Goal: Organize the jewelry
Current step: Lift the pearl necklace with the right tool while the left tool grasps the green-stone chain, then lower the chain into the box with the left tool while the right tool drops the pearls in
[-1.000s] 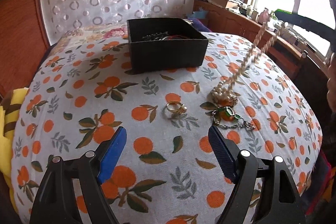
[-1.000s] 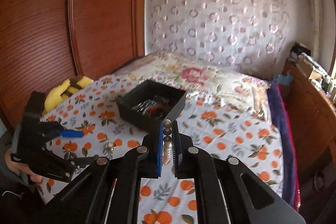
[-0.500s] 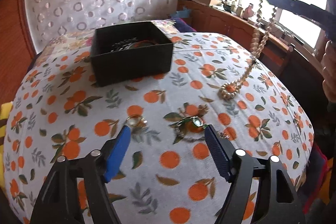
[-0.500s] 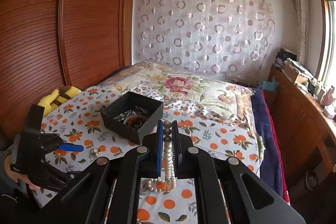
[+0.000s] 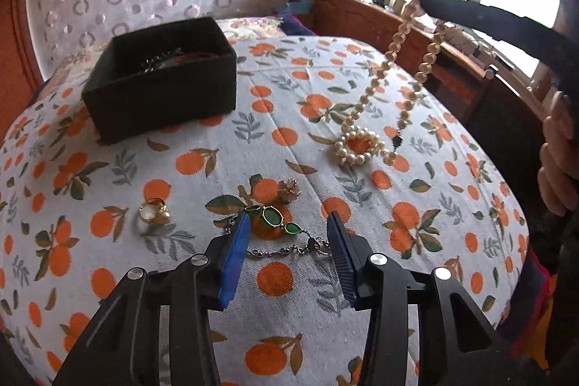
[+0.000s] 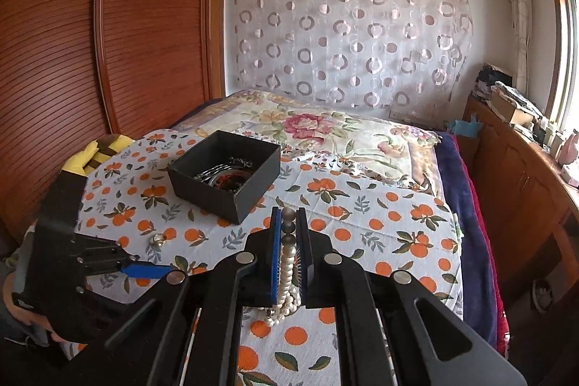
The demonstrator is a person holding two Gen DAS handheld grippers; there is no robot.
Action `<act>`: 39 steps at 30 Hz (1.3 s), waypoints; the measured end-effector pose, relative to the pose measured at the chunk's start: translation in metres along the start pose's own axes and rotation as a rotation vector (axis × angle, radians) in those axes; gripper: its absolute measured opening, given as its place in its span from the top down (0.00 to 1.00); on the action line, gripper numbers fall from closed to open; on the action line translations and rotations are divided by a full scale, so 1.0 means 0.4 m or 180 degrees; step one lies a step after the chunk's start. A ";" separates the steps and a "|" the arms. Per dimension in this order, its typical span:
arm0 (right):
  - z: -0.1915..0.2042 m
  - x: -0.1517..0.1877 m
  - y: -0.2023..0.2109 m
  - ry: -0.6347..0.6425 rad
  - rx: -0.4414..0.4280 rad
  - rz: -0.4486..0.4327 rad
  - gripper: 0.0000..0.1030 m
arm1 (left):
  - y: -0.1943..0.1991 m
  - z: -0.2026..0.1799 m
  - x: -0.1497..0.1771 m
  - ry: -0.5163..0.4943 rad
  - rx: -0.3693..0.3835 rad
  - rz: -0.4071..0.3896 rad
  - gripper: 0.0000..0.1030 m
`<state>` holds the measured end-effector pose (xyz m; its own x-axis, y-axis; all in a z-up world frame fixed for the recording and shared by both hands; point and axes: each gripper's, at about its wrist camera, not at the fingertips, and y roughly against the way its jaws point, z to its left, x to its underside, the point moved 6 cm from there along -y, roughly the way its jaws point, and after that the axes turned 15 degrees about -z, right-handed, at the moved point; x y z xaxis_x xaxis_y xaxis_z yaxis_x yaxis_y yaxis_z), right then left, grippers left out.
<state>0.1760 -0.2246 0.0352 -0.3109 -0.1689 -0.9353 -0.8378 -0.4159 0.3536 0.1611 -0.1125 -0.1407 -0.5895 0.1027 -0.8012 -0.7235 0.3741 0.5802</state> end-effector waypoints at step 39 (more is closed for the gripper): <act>0.062 -0.088 0.011 0.0051 -0.0116 -0.0219 0.91 | 0.132 0.094 -0.142 -0.0044 -0.0280 -0.0492 0.90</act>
<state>0.1720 -0.1984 0.0694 -0.2456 -0.1529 -0.9572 -0.8400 -0.4592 0.2889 0.1701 -0.0638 -0.0700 -0.4642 0.0631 -0.8835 -0.8342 0.3043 0.4600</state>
